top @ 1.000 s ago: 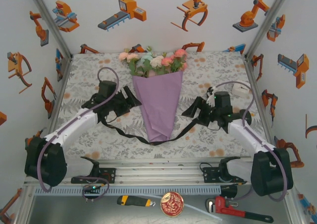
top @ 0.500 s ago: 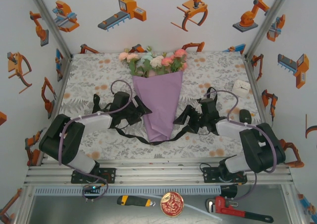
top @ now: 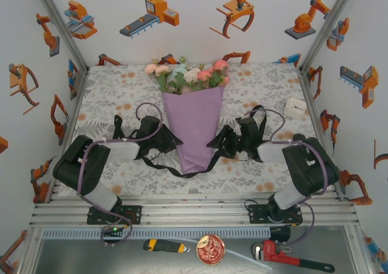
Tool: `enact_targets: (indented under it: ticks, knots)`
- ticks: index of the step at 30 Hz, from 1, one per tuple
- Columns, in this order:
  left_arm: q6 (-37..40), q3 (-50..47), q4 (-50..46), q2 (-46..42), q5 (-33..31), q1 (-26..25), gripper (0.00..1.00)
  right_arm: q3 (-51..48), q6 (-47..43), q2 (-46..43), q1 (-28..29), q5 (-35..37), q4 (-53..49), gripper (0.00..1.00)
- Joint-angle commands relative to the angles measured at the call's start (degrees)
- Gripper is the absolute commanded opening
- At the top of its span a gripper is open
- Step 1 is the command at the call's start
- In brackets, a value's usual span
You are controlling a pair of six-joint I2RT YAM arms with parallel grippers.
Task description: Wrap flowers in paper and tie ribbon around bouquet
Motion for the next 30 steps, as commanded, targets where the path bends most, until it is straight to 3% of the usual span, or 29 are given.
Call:
enact_targets:
  ticks: [1,8,20,23,30]
  knots:
    - [-1.0,-0.2,0.9,0.0,0.7,-0.4,0.31,0.8,0.2,-1.6,0.5,2.4,-2.9,0.63]
    - [-0.9,0.6,0.2,0.7,1.1,-0.4,0.16,1.3,-3.0,-11.2,0.5,9.8,-12.8,0.65]
    - [-0.2,2.1,-1.9,0.4,1.1,-0.4,0.10,5.1,0.7,1.0,2.0,4.8,-3.6,0.61]
    - [-0.6,2.7,-2.4,0.6,2.0,-0.4,0.09,4.9,3.2,3.2,3.0,3.8,0.0,0.52]
    - [-1.3,4.0,-3.3,-0.5,3.4,-0.3,0.07,5.9,3.1,1.3,3.4,4.0,-1.4,0.18]
